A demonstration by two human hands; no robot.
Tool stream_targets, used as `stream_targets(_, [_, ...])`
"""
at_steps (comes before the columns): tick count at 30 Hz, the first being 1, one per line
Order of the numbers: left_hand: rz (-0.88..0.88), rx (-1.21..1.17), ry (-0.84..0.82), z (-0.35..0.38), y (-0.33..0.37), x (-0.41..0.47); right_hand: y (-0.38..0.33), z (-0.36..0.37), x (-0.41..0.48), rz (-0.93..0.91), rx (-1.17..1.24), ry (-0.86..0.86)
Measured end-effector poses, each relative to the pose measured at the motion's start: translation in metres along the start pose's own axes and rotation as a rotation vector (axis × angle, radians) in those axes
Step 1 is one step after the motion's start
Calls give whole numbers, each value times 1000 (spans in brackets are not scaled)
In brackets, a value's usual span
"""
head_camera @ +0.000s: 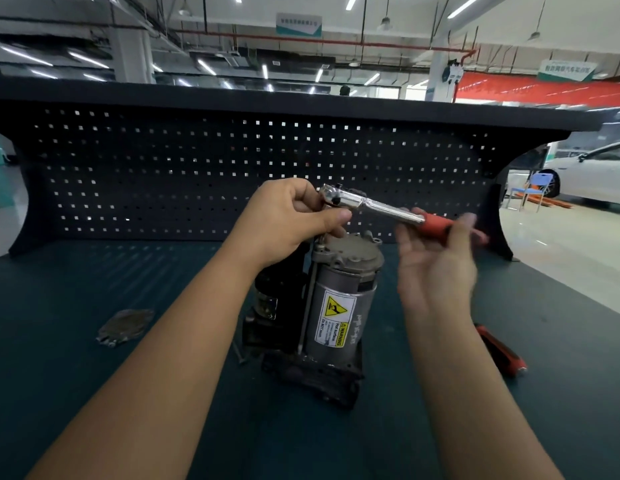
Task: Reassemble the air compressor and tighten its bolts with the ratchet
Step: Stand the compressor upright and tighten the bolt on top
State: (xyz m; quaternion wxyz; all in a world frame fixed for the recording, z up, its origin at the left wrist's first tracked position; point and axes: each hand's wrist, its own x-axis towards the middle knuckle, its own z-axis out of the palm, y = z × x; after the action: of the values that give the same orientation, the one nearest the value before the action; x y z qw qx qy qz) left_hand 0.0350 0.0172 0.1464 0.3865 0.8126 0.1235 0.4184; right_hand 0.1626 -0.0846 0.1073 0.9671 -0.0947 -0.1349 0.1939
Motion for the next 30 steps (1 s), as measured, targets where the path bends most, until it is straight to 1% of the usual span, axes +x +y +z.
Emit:
stream_targets(1, [-7, -2, -16, 0, 1, 1, 4, 2, 3, 102, -58, -3])
stream_targets(2, [-9, 0, -27, 0, 2, 1, 1, 10, 6, 119, -101, 20])
stream_targets(3, [-7, 7, -28, 1, 3, 0, -1, 12, 7, 113, -91, 27])
stream_targets(4, [-1, 21, -22, 1, 2, 0, -4, 15, 5, 58, -93, 49])
stream_targets(6, [22, 57, -9, 3, 2, -1, -9, 10, -5, -129, -126, 23])
stream_targets(7, [29, 64, 0, 4, 1, -1, -10, 7, -17, -255, -130, -10])
stream_targets(10, [22, 63, 30, 4, 1, -1, -7, 8, -51, -622, -181, -163])
stream_targets(11, [21, 55, 32, 4, 1, -1, -3, 10, -57, -693, -188, -215])
stream_targets(12, [20, 43, 27, 3, 1, -1, -1, 12, -58, -708, -181, -231])
stream_targets(13, [18, 26, 16, 1, 1, -1, -1, 13, -54, -682, -169, -209])
stream_targets(14, [12, 8, 0, -1, 0, -2, -1, 13, -46, -600, -155, -131])
stream_targets(16, [-4, -2, -43, -4, 0, -4, 1, 12, -18, -267, -92, 35])
stream_targets(18, [-7, 0, -67, -6, 1, -5, 3, 16, 0, 35, -96, 81])
stream_targets(19, [-3, -6, -64, -6, 1, -5, 7, 16, 3, 108, -117, 79])
stream_targets(20, [3, -14, -51, -5, 1, -6, 10, 16, 2, 119, -142, 89])
stream_targets(21, [9, -17, -33, -5, 1, -7, 10, 15, 3, 90, -149, 81])
stream_targets(22, [14, -6, -13, -4, 1, -8, 10, 14, -4, 24, -136, 70])
stream_targets(24, [25, 40, 30, 0, 0, -7, -3, 14, -10, -167, -81, 39])
stream_targets(25, [27, 60, 56, 2, 1, -6, -8, 11, -12, -201, -118, -9])
stream_targets(27, [20, 69, 101, 5, 3, -3, -10, 11, -10, -142, -190, -30])
stream_targets(29, [17, 61, 113, 6, 3, -3, -7, 15, -17, -255, -103, 22])
stream_targets(30, [14, 53, 107, 5, 2, -3, -7, 15, -19, -335, -128, 38])
